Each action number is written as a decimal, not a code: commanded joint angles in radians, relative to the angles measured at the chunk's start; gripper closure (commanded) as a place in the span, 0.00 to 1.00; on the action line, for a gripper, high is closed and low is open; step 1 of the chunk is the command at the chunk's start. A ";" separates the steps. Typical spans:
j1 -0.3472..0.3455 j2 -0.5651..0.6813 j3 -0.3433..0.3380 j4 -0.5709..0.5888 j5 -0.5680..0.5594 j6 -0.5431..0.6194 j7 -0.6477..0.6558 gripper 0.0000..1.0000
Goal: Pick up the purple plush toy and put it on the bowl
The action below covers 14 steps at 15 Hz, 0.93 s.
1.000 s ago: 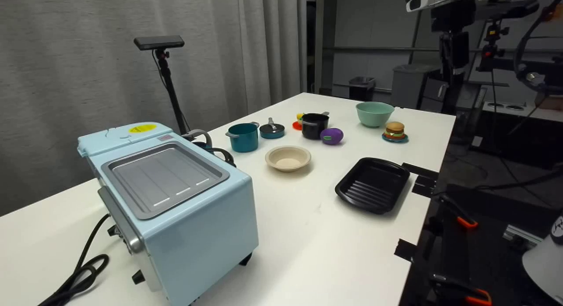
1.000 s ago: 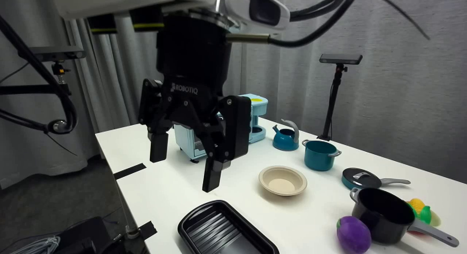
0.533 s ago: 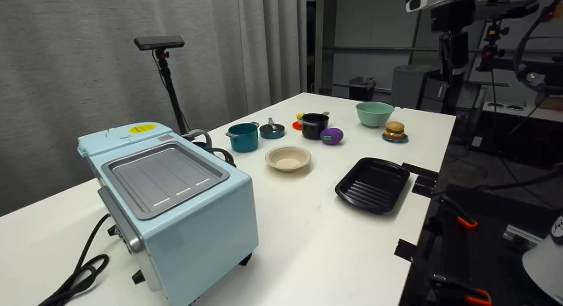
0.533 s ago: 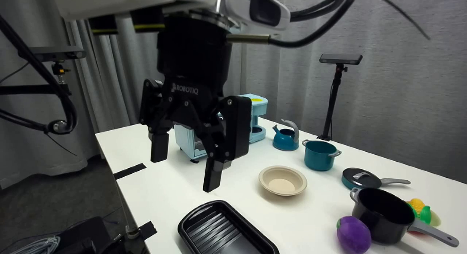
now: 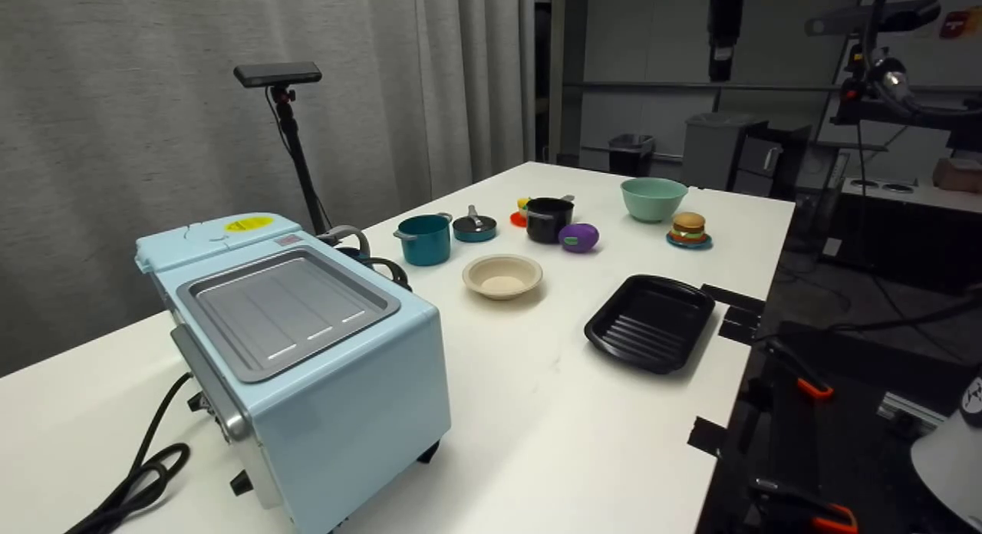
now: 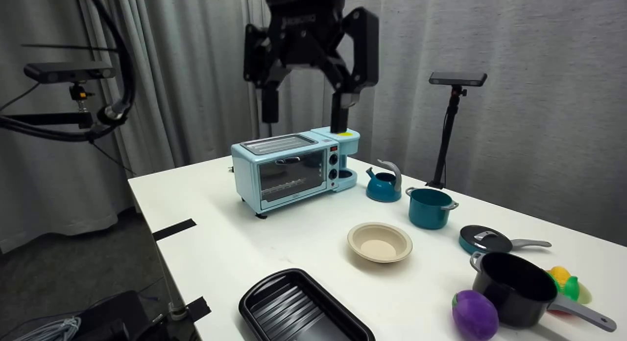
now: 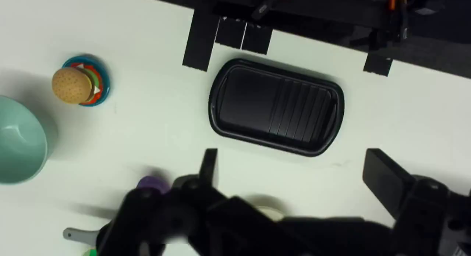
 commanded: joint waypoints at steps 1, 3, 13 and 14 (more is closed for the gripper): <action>0.005 0.199 0.008 0.220 0.025 -0.034 0.025 0.00; -0.014 0.275 0.006 0.275 0.008 -0.013 0.046 0.00; -0.124 0.548 -0.030 0.355 0.046 0.220 0.118 0.00; -0.134 0.574 -0.030 0.364 0.057 0.239 0.131 0.00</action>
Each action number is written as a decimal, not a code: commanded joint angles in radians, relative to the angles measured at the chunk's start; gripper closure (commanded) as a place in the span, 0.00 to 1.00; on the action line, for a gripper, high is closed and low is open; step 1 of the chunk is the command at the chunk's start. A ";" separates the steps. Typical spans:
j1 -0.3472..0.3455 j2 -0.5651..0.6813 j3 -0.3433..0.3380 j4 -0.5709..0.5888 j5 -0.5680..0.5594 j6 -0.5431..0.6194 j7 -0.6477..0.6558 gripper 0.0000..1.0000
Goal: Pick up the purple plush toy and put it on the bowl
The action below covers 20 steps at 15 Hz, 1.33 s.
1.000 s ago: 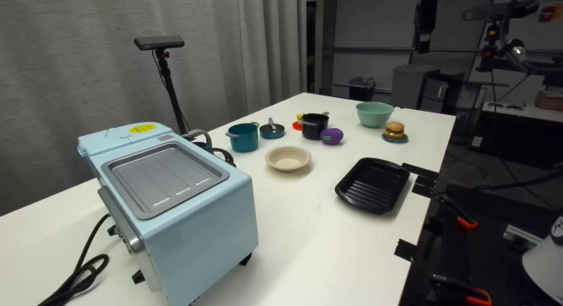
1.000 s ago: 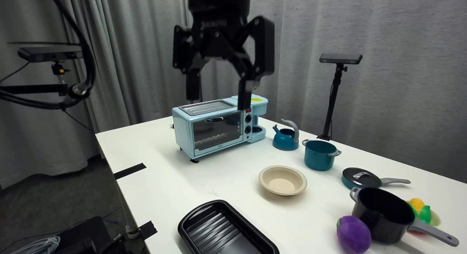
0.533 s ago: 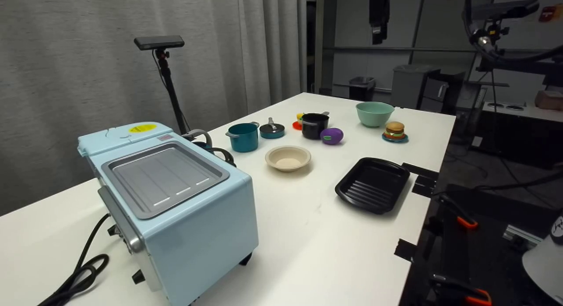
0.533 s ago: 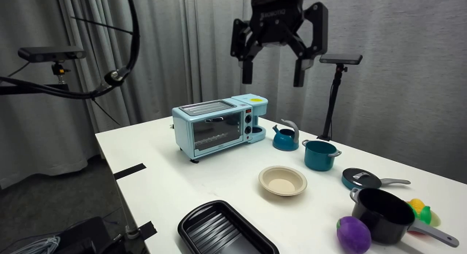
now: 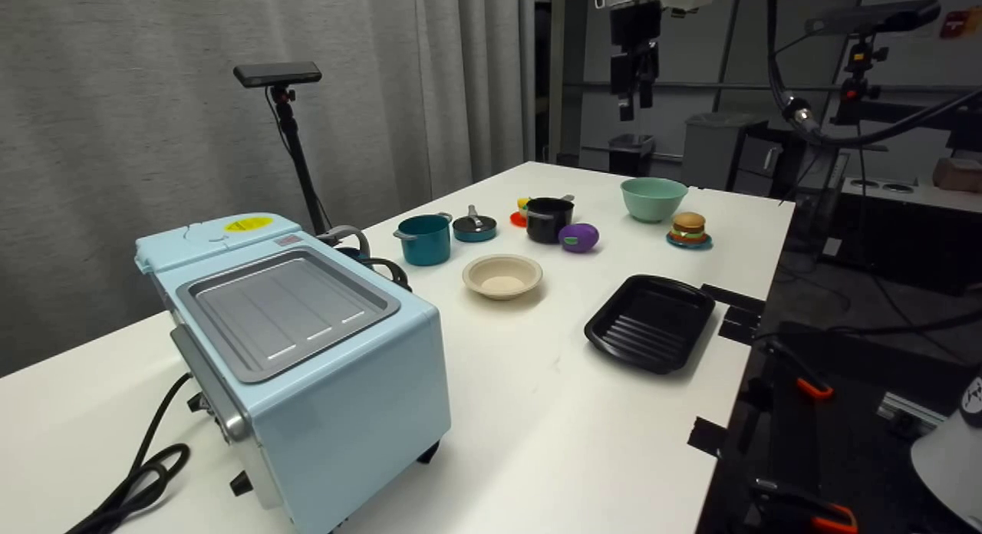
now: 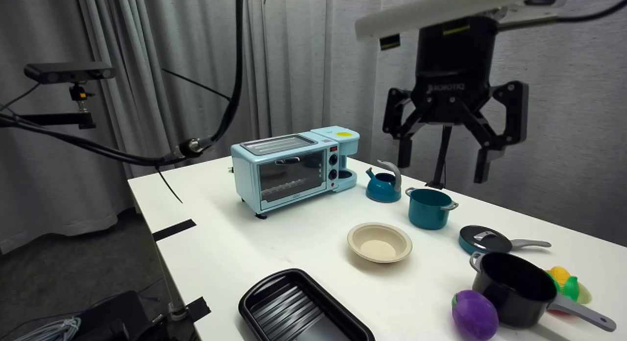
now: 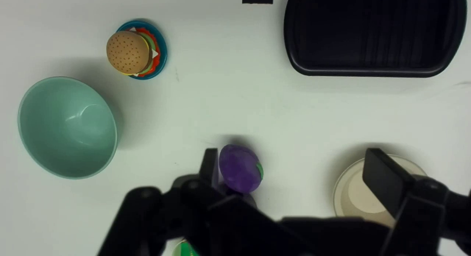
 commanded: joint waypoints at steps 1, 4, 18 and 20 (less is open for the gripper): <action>-0.036 0.102 -0.003 0.069 0.056 0.045 0.039 0.00; -0.044 0.088 0.009 0.039 0.038 0.043 0.034 0.00; -0.050 0.328 0.024 0.083 0.057 0.295 0.181 0.00; -0.050 0.367 0.029 0.096 0.057 0.321 0.199 0.00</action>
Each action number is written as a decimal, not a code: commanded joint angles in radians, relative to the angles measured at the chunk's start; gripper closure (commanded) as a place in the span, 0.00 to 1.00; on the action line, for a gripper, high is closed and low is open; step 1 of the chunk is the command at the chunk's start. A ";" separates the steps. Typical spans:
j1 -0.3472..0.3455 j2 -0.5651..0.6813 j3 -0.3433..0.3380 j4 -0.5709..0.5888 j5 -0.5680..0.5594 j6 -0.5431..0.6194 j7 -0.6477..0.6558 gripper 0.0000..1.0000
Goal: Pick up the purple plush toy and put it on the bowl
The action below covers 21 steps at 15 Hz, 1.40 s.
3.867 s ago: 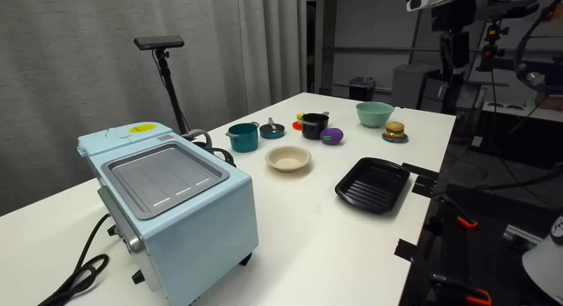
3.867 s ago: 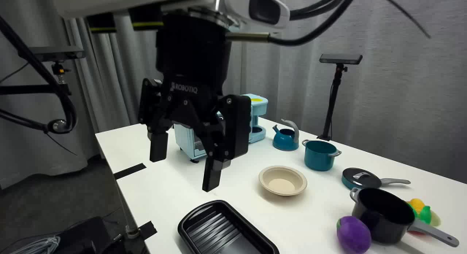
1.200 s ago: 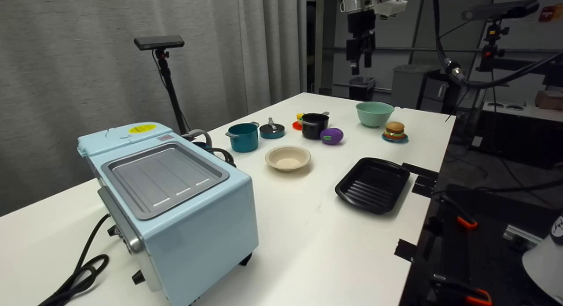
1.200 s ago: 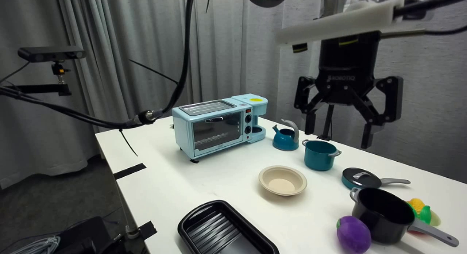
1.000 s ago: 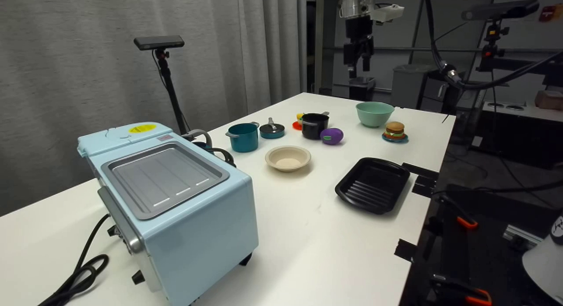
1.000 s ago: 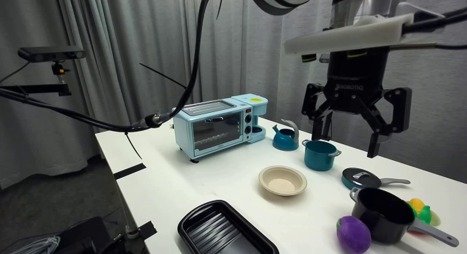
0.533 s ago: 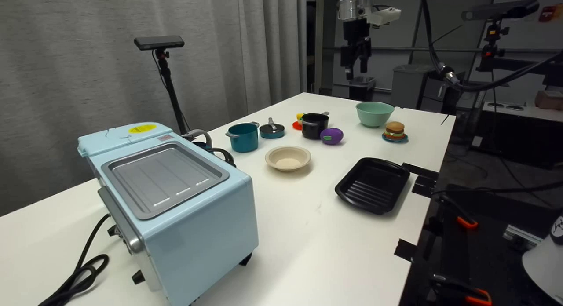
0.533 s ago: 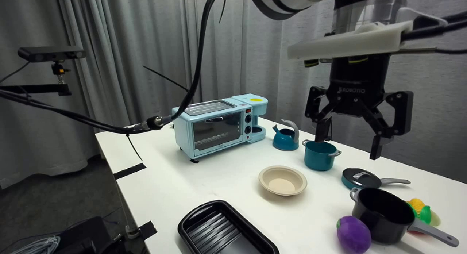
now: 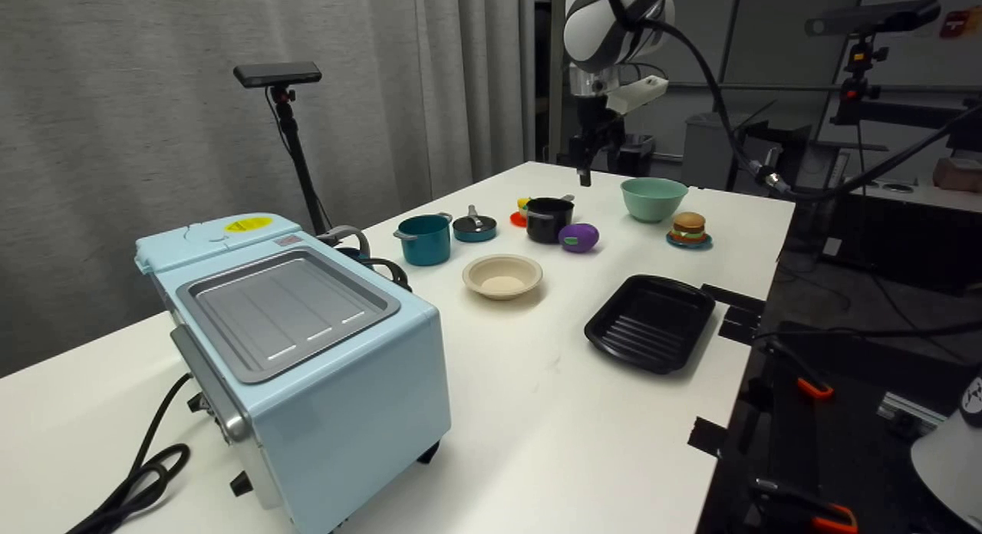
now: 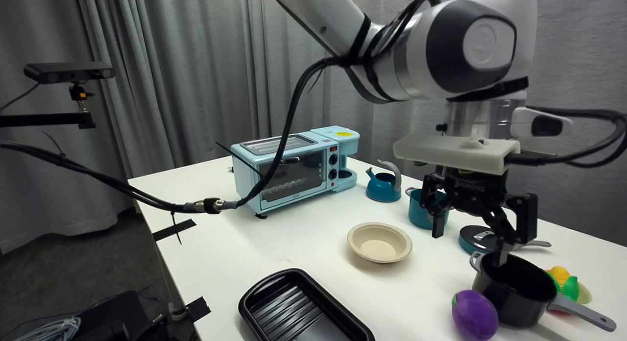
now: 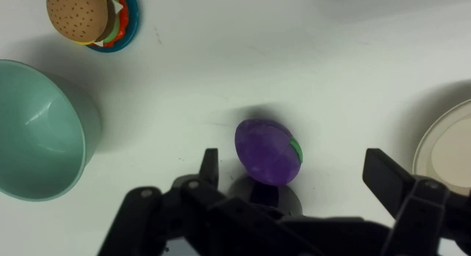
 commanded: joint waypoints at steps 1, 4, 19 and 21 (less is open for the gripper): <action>-0.011 0.079 0.016 0.051 0.016 0.038 0.032 0.00; -0.010 0.142 0.018 0.093 0.015 0.046 0.065 0.00; -0.004 0.464 0.006 0.375 0.006 -0.007 0.224 0.00; -0.005 0.489 0.006 0.396 0.007 -0.016 0.230 0.07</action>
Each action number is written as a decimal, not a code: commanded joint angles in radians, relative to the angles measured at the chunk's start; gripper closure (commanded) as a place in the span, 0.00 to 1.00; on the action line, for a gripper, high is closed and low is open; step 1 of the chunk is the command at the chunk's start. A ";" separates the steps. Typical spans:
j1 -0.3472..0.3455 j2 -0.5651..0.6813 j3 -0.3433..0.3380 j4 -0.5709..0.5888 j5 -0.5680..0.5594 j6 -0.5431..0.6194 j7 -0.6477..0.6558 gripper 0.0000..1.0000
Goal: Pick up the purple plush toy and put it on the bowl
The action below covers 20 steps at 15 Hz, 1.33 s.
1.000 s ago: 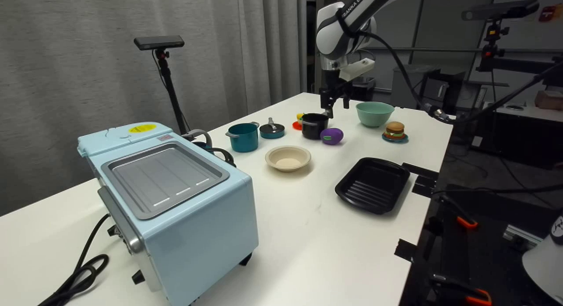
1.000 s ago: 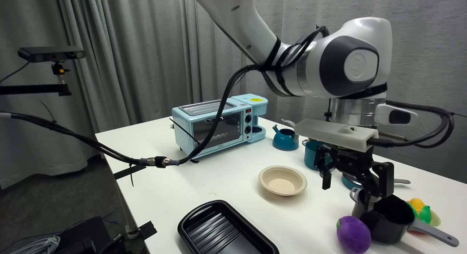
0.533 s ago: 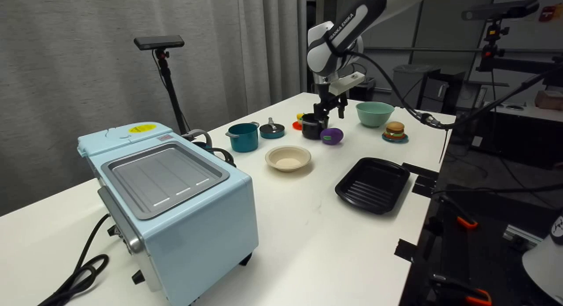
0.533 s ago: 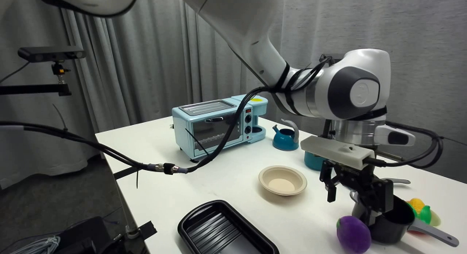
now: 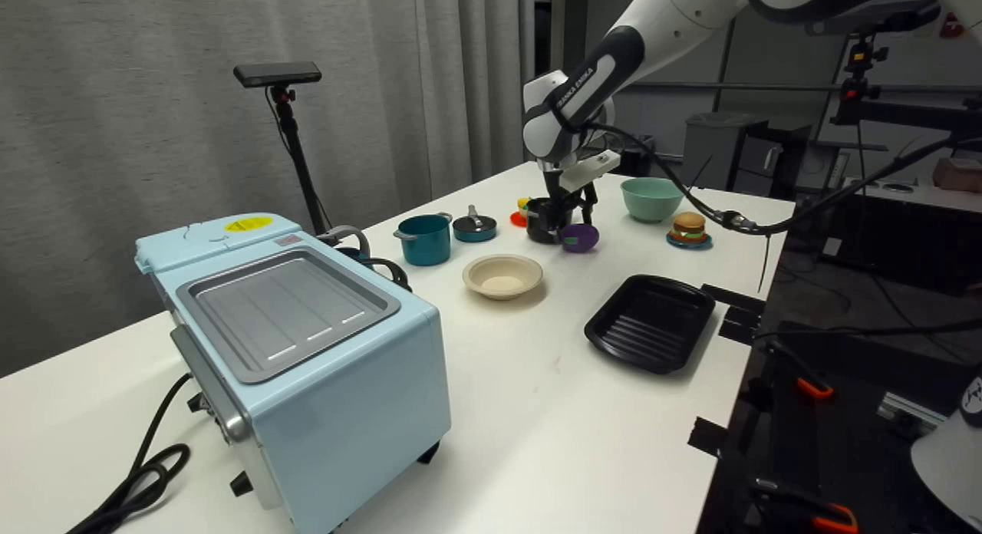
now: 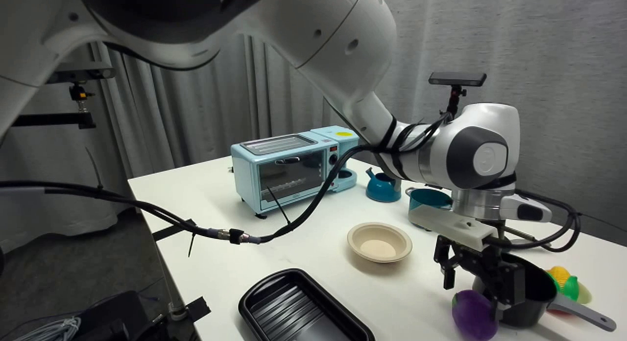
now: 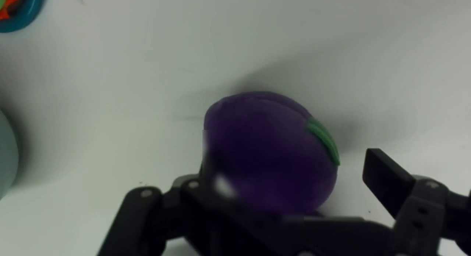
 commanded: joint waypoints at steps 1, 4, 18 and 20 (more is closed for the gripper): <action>-0.007 0.068 -0.002 0.092 0.009 -0.059 0.018 0.28; -0.010 0.067 0.000 0.098 0.015 -0.080 0.017 0.40; 0.073 -0.304 0.074 -0.132 0.013 0.074 -0.018 0.93; 0.075 -0.323 0.101 -0.125 0.040 0.088 -0.034 0.93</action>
